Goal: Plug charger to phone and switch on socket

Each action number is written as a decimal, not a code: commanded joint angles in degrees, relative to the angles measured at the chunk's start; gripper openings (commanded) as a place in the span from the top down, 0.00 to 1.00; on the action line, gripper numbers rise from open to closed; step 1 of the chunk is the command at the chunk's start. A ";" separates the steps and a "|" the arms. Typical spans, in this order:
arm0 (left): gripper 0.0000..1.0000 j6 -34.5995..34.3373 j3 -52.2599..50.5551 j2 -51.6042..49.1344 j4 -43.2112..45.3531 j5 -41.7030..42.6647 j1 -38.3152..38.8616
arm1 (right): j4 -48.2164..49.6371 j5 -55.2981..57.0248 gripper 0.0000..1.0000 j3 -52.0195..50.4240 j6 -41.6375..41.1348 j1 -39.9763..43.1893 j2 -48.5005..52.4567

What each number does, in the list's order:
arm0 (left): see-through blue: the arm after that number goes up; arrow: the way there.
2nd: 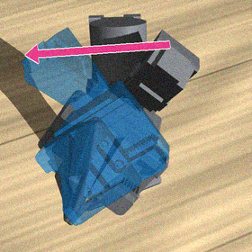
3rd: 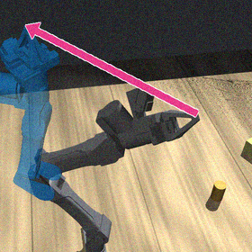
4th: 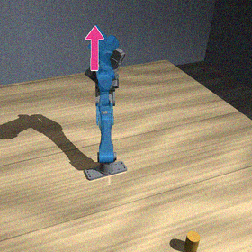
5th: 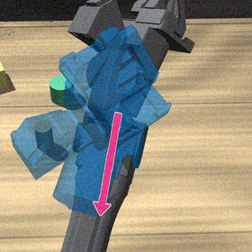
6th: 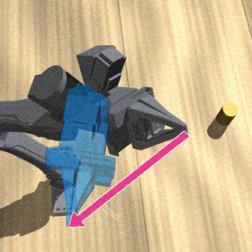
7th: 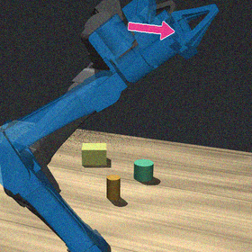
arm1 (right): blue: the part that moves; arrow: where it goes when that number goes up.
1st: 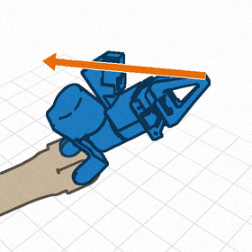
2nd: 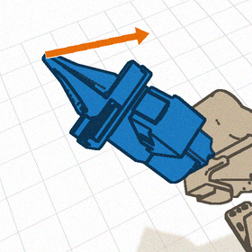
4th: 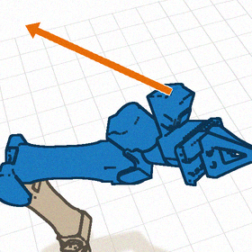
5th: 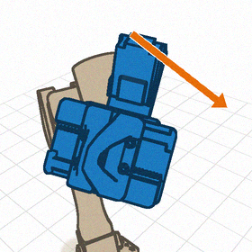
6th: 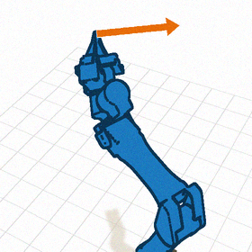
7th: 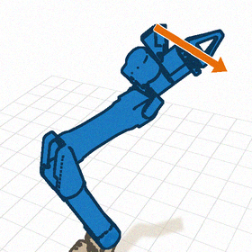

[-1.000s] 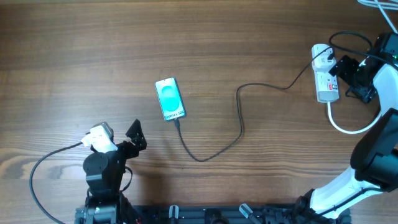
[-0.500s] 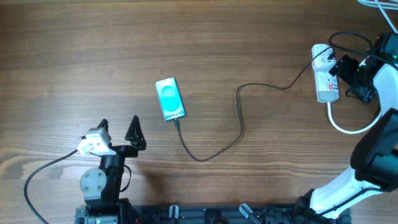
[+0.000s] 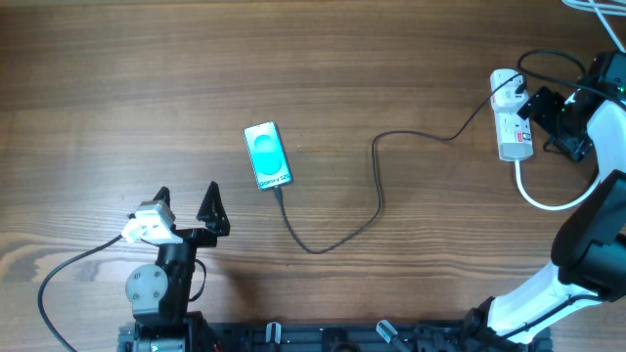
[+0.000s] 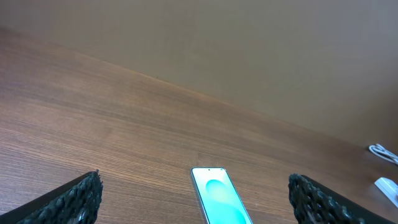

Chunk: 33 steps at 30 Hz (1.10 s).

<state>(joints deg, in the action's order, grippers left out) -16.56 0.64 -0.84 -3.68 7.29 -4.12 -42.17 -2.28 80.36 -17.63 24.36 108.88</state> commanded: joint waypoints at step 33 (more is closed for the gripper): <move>0.00 1.36 -0.33 0.68 -0.24 -0.76 0.26 | 0.11 1.01 0.00 0.79 0.96 -0.61 -4.33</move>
<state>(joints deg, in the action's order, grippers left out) -16.56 0.64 -0.84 -3.68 7.29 -4.12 -42.19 -2.28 80.36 -17.63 24.36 108.68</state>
